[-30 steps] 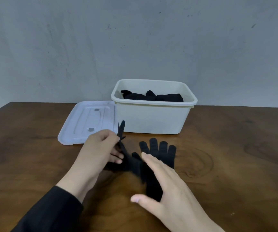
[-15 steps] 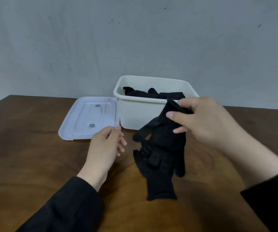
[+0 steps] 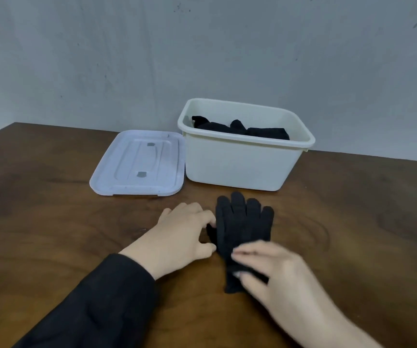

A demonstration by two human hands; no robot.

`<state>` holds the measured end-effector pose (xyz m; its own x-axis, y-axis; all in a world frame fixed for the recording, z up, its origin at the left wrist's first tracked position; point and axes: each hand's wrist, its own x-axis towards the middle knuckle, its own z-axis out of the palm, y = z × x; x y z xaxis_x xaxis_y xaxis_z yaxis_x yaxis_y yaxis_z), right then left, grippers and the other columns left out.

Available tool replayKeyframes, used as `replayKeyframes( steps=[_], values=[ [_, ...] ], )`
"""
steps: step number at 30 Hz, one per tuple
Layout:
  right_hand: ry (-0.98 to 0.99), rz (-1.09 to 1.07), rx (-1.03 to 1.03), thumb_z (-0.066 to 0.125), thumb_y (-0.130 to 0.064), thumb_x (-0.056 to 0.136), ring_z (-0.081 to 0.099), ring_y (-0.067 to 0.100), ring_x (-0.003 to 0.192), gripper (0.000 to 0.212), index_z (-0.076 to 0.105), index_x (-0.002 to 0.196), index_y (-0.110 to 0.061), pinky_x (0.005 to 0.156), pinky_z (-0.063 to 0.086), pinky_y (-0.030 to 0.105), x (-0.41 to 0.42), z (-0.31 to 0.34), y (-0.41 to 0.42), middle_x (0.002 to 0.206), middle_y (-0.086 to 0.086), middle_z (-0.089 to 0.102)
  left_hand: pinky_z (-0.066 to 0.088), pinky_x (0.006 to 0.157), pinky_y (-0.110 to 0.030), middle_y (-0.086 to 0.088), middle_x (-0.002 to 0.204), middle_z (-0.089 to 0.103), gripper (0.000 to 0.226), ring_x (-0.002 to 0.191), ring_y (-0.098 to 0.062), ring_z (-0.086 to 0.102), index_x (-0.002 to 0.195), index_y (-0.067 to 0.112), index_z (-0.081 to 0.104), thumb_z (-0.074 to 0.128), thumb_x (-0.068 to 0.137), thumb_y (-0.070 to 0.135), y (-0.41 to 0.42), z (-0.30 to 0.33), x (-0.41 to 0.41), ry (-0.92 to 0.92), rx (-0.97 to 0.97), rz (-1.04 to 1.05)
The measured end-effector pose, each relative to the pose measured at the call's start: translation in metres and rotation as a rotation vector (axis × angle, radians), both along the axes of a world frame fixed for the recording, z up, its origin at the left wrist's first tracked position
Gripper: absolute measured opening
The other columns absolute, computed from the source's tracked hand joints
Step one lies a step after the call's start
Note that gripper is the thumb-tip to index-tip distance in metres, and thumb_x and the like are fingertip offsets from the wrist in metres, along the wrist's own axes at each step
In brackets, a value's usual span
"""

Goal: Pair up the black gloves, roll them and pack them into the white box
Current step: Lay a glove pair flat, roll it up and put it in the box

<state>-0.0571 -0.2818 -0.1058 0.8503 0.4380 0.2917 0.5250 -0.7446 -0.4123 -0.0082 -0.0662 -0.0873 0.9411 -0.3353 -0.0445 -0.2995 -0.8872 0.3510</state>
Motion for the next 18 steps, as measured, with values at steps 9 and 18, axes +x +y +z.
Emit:
replayKeyframes(
  steps=[9, 18],
  values=[
    [0.141, 0.018, 0.027, 0.029, -0.078, 0.089, 0.025, -0.014, 0.138, 0.062, 0.060, 0.131, -0.045, 0.111, 0.022, 0.011, -0.009, -0.003, -0.012, 0.140, -0.041, 0.041, 0.040, 0.100, -0.036, 0.015, 0.109, 0.050, 0.022, 0.107, -0.008, 0.048, 0.114, 0.040, 0.051, 0.059, 0.093, 0.041, 0.006, 0.002, -0.001, -0.065, -0.012, 0.069],
    [0.243, 0.129, -0.106, 0.054, -0.019, 0.099, 0.021, -0.011, 0.141, 0.049, 0.049, 0.133, -0.054, 0.115, 0.023, 0.018, 0.008, 0.001, -0.056, 0.145, -0.042, 0.030, 0.015, 0.103, -0.010, 0.031, 0.128, 0.042, 0.035, 0.121, 0.010, 0.030, 0.134, 0.043, 0.055, 0.050, 0.100, 0.042, -0.007, 0.003, -0.018, -0.028, -0.053, -0.340]
  ],
)
